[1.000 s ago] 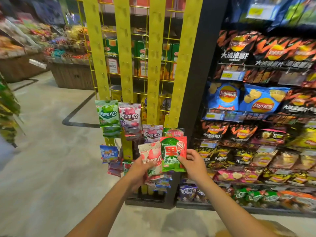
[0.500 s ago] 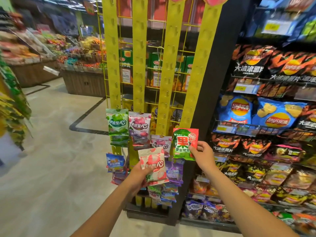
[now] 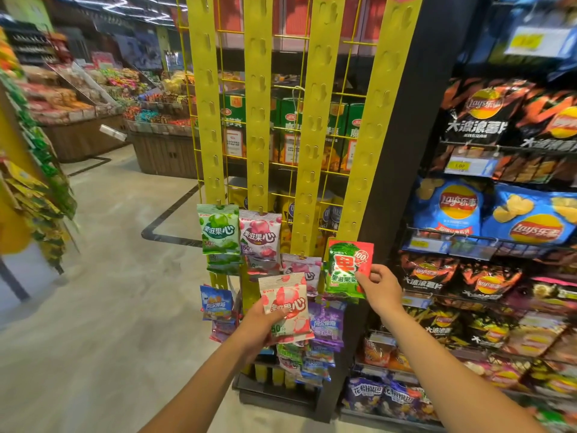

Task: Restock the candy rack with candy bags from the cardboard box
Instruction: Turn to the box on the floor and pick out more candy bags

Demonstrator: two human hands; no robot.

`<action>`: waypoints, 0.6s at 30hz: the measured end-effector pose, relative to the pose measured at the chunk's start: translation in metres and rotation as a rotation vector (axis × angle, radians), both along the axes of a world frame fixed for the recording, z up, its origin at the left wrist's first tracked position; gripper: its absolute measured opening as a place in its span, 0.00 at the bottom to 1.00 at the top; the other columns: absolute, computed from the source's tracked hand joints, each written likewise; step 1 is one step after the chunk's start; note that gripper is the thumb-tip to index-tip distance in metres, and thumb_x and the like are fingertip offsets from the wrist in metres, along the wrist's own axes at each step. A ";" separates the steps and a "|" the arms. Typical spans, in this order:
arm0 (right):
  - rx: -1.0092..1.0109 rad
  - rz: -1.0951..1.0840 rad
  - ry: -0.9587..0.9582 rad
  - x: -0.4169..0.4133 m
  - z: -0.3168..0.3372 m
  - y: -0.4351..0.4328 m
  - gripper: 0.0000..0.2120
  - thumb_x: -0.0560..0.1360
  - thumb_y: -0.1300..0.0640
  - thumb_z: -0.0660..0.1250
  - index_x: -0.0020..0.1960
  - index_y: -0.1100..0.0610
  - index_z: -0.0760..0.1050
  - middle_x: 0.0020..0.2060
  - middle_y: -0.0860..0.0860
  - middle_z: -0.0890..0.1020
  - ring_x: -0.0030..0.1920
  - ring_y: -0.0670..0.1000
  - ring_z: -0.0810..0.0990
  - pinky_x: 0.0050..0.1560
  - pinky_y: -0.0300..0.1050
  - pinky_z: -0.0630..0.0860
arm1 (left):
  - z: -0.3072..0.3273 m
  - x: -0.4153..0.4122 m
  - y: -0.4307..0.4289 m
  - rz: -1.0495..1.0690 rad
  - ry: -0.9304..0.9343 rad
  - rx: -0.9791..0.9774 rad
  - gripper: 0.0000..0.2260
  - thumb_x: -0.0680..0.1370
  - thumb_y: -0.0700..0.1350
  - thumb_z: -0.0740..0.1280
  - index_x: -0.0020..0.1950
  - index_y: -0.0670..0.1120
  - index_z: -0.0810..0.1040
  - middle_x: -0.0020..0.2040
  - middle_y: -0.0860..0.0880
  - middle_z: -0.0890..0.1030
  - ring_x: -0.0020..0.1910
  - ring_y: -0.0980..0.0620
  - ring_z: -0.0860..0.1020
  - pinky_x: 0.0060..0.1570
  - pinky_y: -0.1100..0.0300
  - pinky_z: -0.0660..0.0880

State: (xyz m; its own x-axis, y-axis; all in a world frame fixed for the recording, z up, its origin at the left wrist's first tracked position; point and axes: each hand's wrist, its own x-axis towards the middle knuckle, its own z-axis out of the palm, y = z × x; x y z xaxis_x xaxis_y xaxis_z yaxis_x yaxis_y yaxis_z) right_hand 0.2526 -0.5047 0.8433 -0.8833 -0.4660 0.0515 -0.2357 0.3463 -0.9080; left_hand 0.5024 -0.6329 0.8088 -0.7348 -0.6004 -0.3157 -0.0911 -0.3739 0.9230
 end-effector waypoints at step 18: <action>0.083 0.047 -0.001 0.005 -0.026 -0.001 0.14 0.78 0.53 0.72 0.62 0.55 0.76 0.52 0.49 0.81 0.50 0.49 0.79 0.42 0.41 0.73 | -0.002 -0.006 0.007 0.004 -0.007 -0.011 0.13 0.83 0.40 0.68 0.68 0.48 0.75 0.60 0.44 0.86 0.59 0.41 0.85 0.64 0.35 0.78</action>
State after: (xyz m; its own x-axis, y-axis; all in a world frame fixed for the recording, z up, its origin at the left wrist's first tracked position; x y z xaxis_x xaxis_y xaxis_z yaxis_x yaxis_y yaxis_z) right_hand 0.2580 -0.5056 0.8171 -0.8604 -0.5095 0.0104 -0.2529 0.4090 -0.8768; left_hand 0.4960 -0.6260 0.8065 -0.7301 -0.6067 -0.3143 -0.0959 -0.3645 0.9263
